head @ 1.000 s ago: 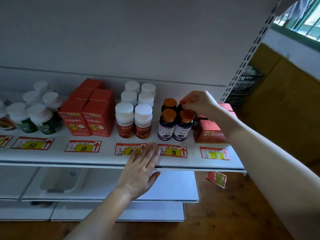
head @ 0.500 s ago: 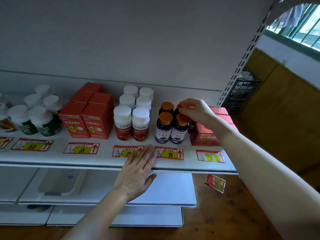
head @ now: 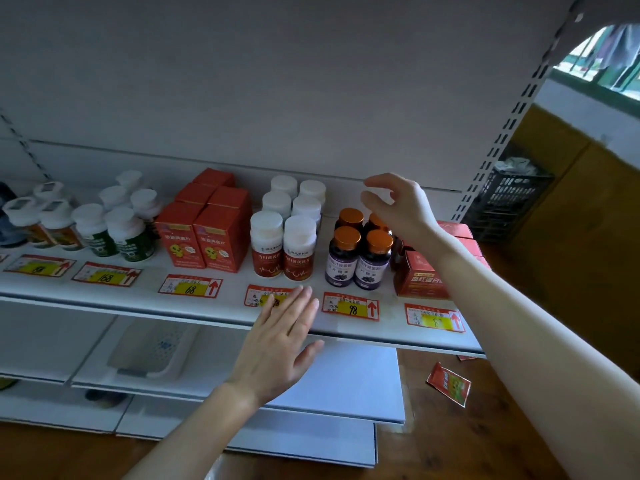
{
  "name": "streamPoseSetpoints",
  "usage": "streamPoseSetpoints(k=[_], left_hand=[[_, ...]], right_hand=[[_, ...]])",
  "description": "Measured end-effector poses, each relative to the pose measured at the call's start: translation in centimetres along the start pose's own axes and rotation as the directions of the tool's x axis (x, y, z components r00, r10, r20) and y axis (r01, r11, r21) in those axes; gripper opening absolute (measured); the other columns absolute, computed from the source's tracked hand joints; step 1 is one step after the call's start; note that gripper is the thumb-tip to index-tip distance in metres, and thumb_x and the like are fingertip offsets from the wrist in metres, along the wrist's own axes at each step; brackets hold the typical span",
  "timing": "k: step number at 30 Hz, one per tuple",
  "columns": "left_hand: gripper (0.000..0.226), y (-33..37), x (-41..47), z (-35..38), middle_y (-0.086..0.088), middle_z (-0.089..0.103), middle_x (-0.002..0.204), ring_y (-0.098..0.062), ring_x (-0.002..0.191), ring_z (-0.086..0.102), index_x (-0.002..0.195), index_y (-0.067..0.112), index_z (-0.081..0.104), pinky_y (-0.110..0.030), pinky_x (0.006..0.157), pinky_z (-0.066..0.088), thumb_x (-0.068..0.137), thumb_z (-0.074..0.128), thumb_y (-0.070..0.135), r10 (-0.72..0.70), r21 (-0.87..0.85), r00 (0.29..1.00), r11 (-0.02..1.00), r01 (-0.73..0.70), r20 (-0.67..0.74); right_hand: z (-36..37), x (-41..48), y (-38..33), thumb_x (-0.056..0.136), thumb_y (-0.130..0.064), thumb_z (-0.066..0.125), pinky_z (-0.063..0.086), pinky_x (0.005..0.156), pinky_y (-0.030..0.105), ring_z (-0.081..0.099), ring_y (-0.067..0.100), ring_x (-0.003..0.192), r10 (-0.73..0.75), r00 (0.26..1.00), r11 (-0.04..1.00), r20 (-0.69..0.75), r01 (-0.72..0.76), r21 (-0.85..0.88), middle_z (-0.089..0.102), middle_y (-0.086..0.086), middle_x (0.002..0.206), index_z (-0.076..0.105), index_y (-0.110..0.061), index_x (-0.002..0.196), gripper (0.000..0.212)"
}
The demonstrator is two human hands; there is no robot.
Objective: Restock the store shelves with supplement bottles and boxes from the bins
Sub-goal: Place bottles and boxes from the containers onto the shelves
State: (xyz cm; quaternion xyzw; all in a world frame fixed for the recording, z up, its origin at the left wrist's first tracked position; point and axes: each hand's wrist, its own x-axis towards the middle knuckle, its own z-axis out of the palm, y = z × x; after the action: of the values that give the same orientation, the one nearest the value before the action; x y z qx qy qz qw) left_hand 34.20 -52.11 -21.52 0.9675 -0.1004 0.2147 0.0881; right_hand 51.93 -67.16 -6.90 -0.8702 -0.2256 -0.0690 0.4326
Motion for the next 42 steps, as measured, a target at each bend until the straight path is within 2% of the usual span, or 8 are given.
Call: streamPoseSetpoints(k=[4, 14, 22, 27, 30, 34, 37, 42], left_hand=[[0.049, -0.7, -1.1, -2.1, -0.012, 0.053, 0.133, -0.021, 0.129, 0.039, 0.126, 0.005, 0.053, -0.04, 0.11, 0.021, 0.091, 0.04, 0.037, -0.064, 0.035, 0.995, 0.997, 0.067, -0.073], [0.046, -1.3, -3.2, -4.4, -0.012, 0.059, 0.126, -0.026, 0.119, 0.054, 0.12, 0.004, 0.058, -0.047, 0.098, 0.041, 0.088, 0.044, 0.035, -0.12, 0.123, 0.987, 0.984, 0.133, -0.109], [0.045, 0.5, -1.9, -2.6, -0.012, 0.061, 0.122, -0.025, 0.119, 0.049, 0.123, 0.009, 0.044, -0.044, 0.097, 0.042, 0.087, 0.042, 0.036, 0.012, 0.038, 0.995, 0.999, -0.008, -0.1], [0.047, 3.8, 0.3, -1.6, -0.013, 0.059, 0.125, -0.027, 0.118, 0.054, 0.123, 0.007, 0.049, -0.046, 0.097, 0.042, 0.087, 0.042, 0.036, 0.062, 0.001, 0.998, 0.998, -0.062, -0.032], [0.047, 6.0, 2.2, -1.1, -0.012, 0.061, 0.122, -0.028, 0.116, 0.056, 0.119, 0.006, 0.055, -0.044, 0.098, 0.042, 0.085, 0.042, 0.036, 0.062, -0.006, 0.998, 0.998, -0.062, -0.011], [0.049, 9.3, 5.4, 0.0, -0.013, 0.062, 0.119, -0.028, 0.113, 0.058, 0.117, 0.002, 0.061, -0.035, 0.102, 0.036, 0.084, 0.044, 0.036, -0.016, -0.06, 1.0, 0.998, 0.016, -0.008], [0.055, 11.7, 7.8, 0.8, -0.016, 0.059, 0.125, -0.03, 0.115, 0.057, 0.122, -0.001, 0.057, -0.038, 0.096, 0.044, 0.086, 0.041, 0.038, -0.166, -0.158, 0.986, 0.973, 0.168, 0.025], [0.063, 14.5, 11.3, 1.4, -0.008, 0.033, 0.148, -0.019, 0.139, 0.026, 0.144, 0.008, 0.03, -0.019, 0.107, 0.017, 0.092, 0.039, 0.043, -0.387, -0.386, 0.922, 0.847, 0.366, 0.024]], right_hand=[[2.7, -0.1, -2.4, 0.088, -0.021, 0.058, 0.033, 0.073, 0.008, 0.053, 0.008, 0.1, -0.075, 0.996, 0.997, 0.049, 0.075, 0.005, 0.063, -0.004, 0.117, 0.063, -0.018, 0.114, 0.027], [5.9, -1.2, -5.2, 0.09, -0.02, 0.056, 0.034, 0.081, 0.014, 0.052, 0.011, 0.1, -0.137, 0.978, 0.99, 0.159, 0.137, 0.011, 0.06, 0.0, 0.122, 0.06, -0.014, 0.119, 0.03], [2.4, -3.3, -2.1, 0.086, -0.018, 0.06, 0.036, 0.076, 0.02, 0.058, 0.023, 0.093, 0.008, 0.999, 0.989, 0.033, -0.003, -0.149, 0.067, 0.007, 0.108, 0.065, -0.011, 0.108, 0.024], [-2.4, -4.4, 1.5, 0.086, -0.02, 0.061, 0.039, 0.087, 0.021, 0.06, 0.021, 0.104, 0.121, 0.991, 0.982, -0.048, -0.127, -0.139, 0.065, 0.006, 0.115, 0.059, -0.013, 0.119, 0.034], [-5.7, -4.7, 4.2, 0.086, -0.018, 0.062, 0.036, 0.084, 0.014, 0.058, 0.02, 0.109, 0.131, 0.987, 0.981, -0.088, -0.142, -0.134, 0.063, 0.007, 0.119, 0.058, -0.011, 0.121, 0.035], [-9.4, -4.4, 8.1, 0.086, -0.018, 0.062, 0.035, 0.083, 0.016, 0.056, 0.017, 0.103, 0.111, 0.99, 0.982, -0.082, -0.122, -0.143, 0.062, 0.006, 0.112, 0.058, -0.007, 0.12, 0.035], [-11.4, -4.2, 10.8, 0.087, -0.021, 0.06, 0.036, 0.079, 0.02, 0.05, 0.012, 0.088, 0.088, 0.995, 0.984, -0.054, -0.095, -0.149, 0.055, -0.001, 0.099, 0.058, -0.007, 0.12, 0.035], [-12.5, -4.9, 13.7, 0.089, -0.025, 0.059, 0.04, 0.076, 0.023, 0.057, 0.018, 0.093, 0.072, 0.996, 0.991, 0.042, -0.067, -0.115, 0.058, 0.003, 0.106, 0.057, -0.01, 0.122, 0.036]])
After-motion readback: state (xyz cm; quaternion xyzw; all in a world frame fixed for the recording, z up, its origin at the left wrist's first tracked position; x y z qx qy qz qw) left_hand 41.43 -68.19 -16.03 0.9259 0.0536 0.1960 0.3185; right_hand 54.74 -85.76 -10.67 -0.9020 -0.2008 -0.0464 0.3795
